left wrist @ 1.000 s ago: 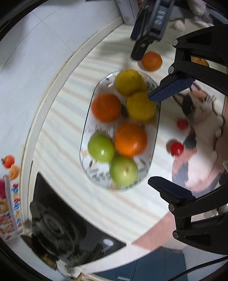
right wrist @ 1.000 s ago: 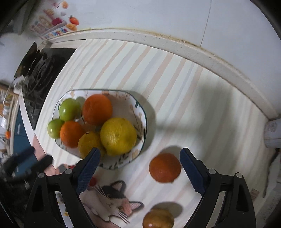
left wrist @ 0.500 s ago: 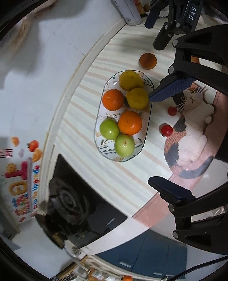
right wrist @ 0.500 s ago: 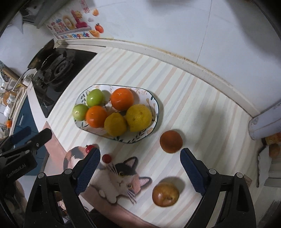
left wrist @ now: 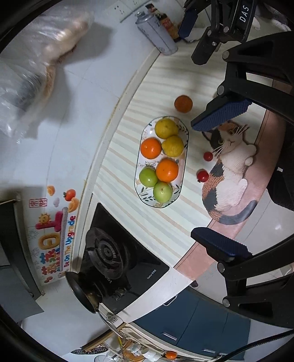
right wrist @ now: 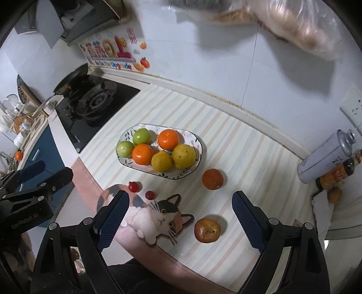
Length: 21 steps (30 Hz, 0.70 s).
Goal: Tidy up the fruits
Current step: 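Lift both tools away from the plate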
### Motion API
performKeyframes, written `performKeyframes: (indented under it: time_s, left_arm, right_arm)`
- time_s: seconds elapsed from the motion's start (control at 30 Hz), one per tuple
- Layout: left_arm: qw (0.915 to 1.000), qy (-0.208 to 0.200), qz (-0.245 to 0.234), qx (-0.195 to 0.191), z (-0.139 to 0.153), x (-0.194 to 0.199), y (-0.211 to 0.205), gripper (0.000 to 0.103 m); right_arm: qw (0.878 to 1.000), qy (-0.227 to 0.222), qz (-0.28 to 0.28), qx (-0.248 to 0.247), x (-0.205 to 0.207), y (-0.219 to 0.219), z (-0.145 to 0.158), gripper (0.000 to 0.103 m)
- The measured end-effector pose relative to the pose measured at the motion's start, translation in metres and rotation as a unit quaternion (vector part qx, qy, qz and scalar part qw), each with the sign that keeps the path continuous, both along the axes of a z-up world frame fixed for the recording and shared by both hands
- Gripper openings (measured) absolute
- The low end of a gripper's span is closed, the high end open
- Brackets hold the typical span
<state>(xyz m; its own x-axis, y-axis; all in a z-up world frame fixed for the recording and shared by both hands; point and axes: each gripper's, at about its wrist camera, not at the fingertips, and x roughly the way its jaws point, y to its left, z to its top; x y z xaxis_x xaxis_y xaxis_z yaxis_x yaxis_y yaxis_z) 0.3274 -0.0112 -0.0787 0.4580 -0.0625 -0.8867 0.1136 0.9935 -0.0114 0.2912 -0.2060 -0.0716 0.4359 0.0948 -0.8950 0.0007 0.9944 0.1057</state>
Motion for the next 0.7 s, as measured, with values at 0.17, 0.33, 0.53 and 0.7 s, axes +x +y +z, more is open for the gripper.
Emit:
performKeyframes:
  time_s: [0.17, 0.33, 0.53, 0.7]
  left_arm:
    - [0.9999, -0.012, -0.008, -0.003, 0.023, -0.015, -0.002, 0.087]
    - [0.9997, -0.018, -0.012, -0.005, 0.037, -0.026, -0.004, 0.087]
    - [0.9997, -0.012, -0.019, -0.006, 0.039, -0.030, -0.006, 0.087]
    - [0.9996, -0.009, -0.026, -0.007, 0.035, -0.028, -0.011, 0.087]
  right_arm:
    - [1.000, -0.019, 0.002, 0.002, -0.016, 0.002, 0.025, 0.094]
    - [1.000, -0.029, 0.001, 0.003, -0.028, 0.003, 0.040, 0.094]
    - [0.999, -0.027, -0.003, 0.018, -0.031, 0.001, 0.041, 0.094]
    - [0.999, -0.022, -0.012, 0.042, -0.028, -0.006, 0.034, 0.095]
